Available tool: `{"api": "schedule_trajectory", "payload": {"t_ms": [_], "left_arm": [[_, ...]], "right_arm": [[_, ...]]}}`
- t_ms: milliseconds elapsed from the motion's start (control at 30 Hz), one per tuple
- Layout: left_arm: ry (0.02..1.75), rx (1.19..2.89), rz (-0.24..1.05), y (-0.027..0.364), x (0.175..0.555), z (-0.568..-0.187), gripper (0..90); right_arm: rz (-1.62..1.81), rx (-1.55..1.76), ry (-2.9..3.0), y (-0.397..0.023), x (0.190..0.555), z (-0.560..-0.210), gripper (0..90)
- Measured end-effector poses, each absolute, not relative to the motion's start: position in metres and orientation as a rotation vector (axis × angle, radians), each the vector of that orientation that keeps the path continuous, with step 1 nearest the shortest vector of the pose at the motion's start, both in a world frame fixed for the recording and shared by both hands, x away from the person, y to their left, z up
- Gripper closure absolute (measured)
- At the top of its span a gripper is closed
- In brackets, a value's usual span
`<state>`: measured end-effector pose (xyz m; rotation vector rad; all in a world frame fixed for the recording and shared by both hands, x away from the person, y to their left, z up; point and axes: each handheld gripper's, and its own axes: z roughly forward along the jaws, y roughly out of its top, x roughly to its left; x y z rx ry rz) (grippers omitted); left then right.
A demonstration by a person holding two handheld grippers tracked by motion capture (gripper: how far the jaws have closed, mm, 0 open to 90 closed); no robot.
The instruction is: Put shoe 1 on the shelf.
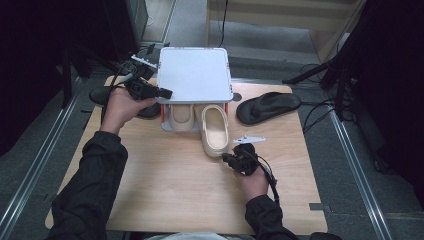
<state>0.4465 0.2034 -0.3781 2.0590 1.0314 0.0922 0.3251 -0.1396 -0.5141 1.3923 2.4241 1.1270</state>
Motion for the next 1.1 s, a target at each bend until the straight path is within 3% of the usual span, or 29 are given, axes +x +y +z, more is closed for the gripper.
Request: {"api": "schedule_trajectory", "payload": {"t_ms": [1100], "left_arm": [[1.031, 2.064, 0.102, 0.203, 0.446, -0.378, 88.1]], "right_arm": [[1.052, 1.377, 2.444, -0.094, 0.398, -0.507, 89.7]]}}
